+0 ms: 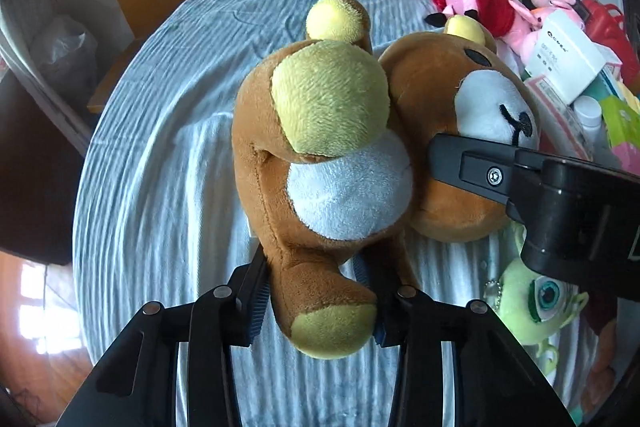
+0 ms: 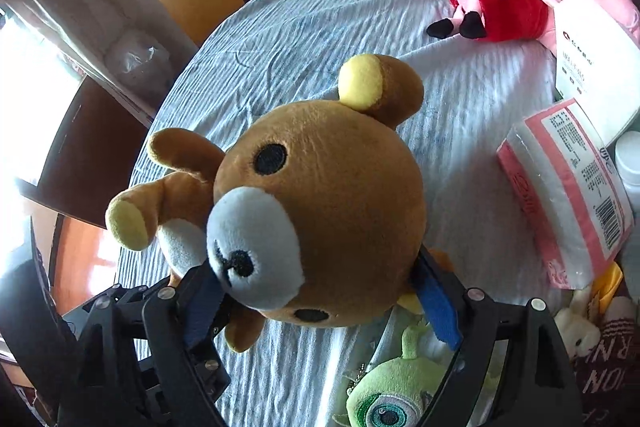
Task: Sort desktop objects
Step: 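Lift the brown plush bear with both tools and carry it over the crate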
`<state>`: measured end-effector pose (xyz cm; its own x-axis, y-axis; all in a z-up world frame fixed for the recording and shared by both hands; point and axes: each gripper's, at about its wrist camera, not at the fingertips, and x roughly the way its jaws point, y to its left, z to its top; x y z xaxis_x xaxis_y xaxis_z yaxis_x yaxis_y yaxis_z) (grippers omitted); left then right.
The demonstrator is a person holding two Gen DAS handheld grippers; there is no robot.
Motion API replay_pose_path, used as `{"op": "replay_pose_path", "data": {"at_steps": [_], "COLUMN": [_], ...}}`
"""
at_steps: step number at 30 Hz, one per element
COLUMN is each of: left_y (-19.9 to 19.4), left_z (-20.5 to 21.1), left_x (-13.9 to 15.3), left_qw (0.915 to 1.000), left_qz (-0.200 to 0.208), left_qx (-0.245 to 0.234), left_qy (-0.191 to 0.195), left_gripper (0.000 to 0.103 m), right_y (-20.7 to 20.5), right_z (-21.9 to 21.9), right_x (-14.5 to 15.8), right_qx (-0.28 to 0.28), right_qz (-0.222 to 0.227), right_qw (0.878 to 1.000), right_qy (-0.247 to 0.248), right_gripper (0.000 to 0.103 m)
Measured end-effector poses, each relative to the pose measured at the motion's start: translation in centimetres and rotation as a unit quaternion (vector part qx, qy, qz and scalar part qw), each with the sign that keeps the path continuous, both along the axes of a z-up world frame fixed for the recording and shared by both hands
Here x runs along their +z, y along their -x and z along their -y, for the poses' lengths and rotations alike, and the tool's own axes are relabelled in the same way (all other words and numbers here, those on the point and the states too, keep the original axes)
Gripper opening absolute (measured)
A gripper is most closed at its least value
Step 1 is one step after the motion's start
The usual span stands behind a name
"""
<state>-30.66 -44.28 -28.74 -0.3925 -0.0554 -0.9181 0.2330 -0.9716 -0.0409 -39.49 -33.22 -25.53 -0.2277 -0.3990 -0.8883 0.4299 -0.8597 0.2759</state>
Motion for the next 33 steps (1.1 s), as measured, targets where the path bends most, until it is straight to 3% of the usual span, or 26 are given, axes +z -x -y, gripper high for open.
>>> {"op": "replay_pose_path", "data": {"at_steps": [4,11,19,26,33], "left_y": [-0.3,-0.3,-1.3,-2.1,-1.7], "left_z": [0.0,-0.4,-3.6,-9.6,-19.1], "left_x": [1.5,6.5,12.5,17.1,21.9], "left_qw": [0.9994,0.9953,0.9814,0.9638,0.9487], "left_qz": [-0.024,-0.078,-0.151,-0.198,-0.230], "left_qx": [-0.006,-0.032,-0.105,-0.172,-0.213], "left_qy": [0.023,0.048,0.054,0.049,0.039], "left_gripper": [0.037,0.037,0.037,0.037,0.037], "right_y": [-0.2,-1.0,-4.8,-8.6,-10.3], "right_z": [-0.4,-1.5,-5.3,-11.6,-20.4], "right_x": [1.1,6.0,12.7,17.9,22.7], "right_qx": [0.003,-0.021,-0.094,-0.165,-0.210], "right_qz": [-0.012,-0.064,-0.143,-0.198,-0.251], "right_qw": [1.000,0.996,0.984,0.965,0.944], "right_qy": [0.021,0.053,0.058,0.052,0.041], "right_gripper": [0.085,0.085,0.085,0.085,0.085]}}
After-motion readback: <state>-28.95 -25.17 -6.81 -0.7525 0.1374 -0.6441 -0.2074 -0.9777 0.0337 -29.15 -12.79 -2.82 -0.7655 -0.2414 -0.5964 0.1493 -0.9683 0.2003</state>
